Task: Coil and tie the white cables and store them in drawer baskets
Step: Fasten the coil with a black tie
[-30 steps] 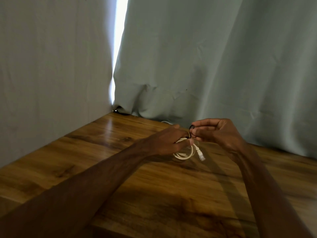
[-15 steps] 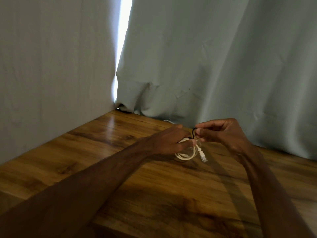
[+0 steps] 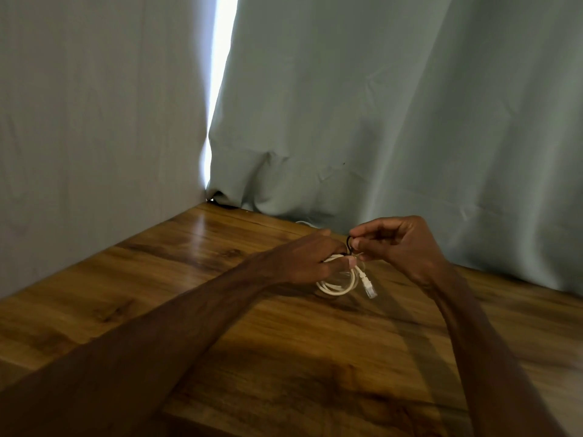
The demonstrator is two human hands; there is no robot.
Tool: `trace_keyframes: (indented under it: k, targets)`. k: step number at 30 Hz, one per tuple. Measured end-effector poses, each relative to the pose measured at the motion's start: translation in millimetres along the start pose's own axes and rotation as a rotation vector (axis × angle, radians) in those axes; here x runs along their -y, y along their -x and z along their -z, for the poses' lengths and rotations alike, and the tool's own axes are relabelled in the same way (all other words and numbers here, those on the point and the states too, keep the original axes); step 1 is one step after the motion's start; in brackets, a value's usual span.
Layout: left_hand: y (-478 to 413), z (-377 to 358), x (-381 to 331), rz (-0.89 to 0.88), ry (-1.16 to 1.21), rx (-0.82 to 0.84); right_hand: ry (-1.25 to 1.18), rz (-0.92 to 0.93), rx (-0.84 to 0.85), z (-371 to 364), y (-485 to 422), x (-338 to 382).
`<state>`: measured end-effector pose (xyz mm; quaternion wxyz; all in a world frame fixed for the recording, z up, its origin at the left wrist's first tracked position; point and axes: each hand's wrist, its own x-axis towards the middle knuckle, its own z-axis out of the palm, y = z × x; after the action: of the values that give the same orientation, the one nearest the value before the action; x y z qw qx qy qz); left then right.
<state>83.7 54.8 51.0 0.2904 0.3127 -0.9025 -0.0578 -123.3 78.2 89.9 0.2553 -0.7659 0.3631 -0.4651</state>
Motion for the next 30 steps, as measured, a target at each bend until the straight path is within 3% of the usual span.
trace_keyframes:
  k: [22, 30]
  targets:
    - [3.4, -0.5, -4.5, -0.049, 0.079, 0.024, 0.100, -0.030, 0.133, -0.8, -0.2, -2.1]
    - [1.3, 1.5, -2.7, -0.014, 0.086, 0.012, 0.040, -0.051, 0.085, -5.6, -0.9, -4.6]
